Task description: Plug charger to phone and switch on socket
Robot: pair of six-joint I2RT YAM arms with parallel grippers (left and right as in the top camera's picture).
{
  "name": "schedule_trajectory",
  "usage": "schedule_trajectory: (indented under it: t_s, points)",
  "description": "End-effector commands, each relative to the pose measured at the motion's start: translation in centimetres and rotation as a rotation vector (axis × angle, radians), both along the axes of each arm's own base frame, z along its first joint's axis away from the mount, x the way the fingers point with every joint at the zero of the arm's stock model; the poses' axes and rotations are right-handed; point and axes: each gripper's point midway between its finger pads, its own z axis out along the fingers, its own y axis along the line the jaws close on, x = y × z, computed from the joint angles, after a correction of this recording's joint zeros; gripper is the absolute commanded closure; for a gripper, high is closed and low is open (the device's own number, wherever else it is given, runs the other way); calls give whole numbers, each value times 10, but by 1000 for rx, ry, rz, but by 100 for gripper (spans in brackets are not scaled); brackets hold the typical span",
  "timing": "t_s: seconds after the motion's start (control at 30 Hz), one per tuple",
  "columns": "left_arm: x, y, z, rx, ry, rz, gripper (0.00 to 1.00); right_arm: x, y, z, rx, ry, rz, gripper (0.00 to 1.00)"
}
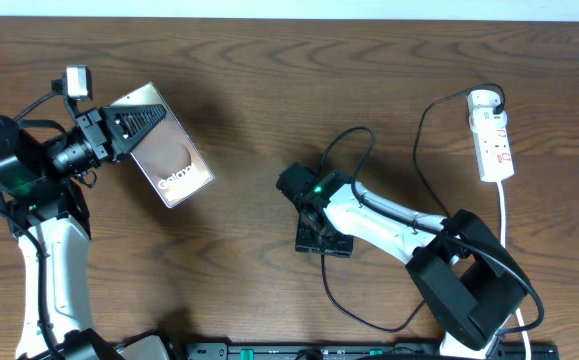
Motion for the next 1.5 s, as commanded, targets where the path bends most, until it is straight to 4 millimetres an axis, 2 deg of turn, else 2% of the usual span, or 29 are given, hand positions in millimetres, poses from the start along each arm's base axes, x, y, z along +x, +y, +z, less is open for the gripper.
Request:
schedule_trajectory:
  t_s: [0.0,0.07,0.17,0.37,0.5,0.63,0.93,1.07,1.17,1.23,1.33,1.37,1.47]
  points:
    - [-3,-1,4,15,-28,-20,92,-14,1,-6,-16,19,28,53]
    - [-3,-1,4,17,-31,-20,93,-14,1,-6,-16,21,28,61]
    - [-3,-1,4,17,-31,-20,93,-15,2,-6,-12,26,29,67]
    - [-3,-1,4,18,-34,-20,93,-19,1,-8,-11,39,20,68]
    - [-3,-1,4,18,-34,-20,93,-19,1,-8,-11,39,20,80]
    - [-3,-1,4,18,-34,-20,93,-19,1,-8,-11,39,20,99]
    - [-3,-1,4,18,-34,-20,93,-16,1,-7,-5,33,11,99]
    - [-3,-1,4,18,-34,-20,92,4,2,2,29,1,5,99]
    - [-3,-1,4,18,-34,-20,93,35,1,25,80,-54,3,99]
    - [-3,-1,4,18,-34,-20,93,62,2,51,138,-109,12,99]
    - [-3,-1,4,18,-33,-20,93,98,20,101,348,-190,120,99]
    - [-3,-1,4,16,-30,-20,93,107,31,124,466,-223,200,99]
    - [-3,-1,1,3,-2,-20,93,112,55,188,797,-299,432,99]
